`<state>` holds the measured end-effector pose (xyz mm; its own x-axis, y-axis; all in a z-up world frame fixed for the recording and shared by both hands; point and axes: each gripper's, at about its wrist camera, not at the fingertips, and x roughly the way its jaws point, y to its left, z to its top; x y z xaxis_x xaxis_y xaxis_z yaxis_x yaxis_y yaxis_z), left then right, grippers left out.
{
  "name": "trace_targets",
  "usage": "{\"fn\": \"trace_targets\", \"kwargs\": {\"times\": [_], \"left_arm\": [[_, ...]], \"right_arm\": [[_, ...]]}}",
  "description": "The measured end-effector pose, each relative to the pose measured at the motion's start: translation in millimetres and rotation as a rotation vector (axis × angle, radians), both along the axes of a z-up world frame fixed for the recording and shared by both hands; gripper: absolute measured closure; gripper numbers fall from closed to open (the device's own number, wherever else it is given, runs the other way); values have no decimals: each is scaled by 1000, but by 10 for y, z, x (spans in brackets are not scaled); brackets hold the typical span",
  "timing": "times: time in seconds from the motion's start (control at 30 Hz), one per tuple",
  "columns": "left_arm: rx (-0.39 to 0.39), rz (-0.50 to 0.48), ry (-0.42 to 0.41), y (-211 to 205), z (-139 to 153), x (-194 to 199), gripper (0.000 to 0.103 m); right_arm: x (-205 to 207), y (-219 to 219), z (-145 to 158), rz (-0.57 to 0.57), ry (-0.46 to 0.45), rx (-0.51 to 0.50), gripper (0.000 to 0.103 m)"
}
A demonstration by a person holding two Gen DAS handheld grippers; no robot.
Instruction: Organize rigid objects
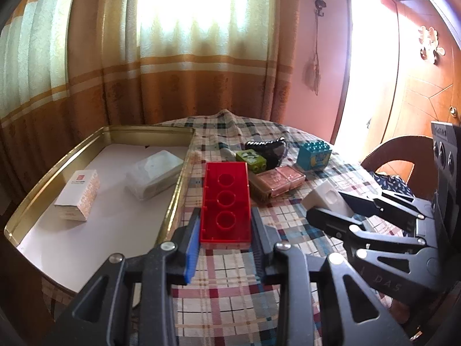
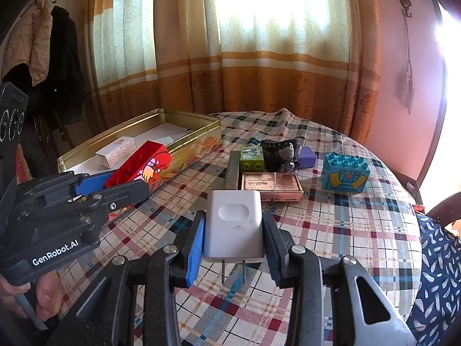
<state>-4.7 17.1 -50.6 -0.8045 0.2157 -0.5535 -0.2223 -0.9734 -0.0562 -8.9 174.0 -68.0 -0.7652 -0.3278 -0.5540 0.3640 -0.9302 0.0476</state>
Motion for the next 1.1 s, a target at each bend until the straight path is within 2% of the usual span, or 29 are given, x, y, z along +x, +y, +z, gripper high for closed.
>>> {"fn": "trace_targets", "kwargs": {"times": [0.47,1.1], "left_arm": [[32,75,46,-321,226,-48,73],[51,182,37,-757,268,-178,73]], "right_arm": [[-29,-340,97,43,-1,6,63],[-227,-810,477,117,63,-4,62]]}}
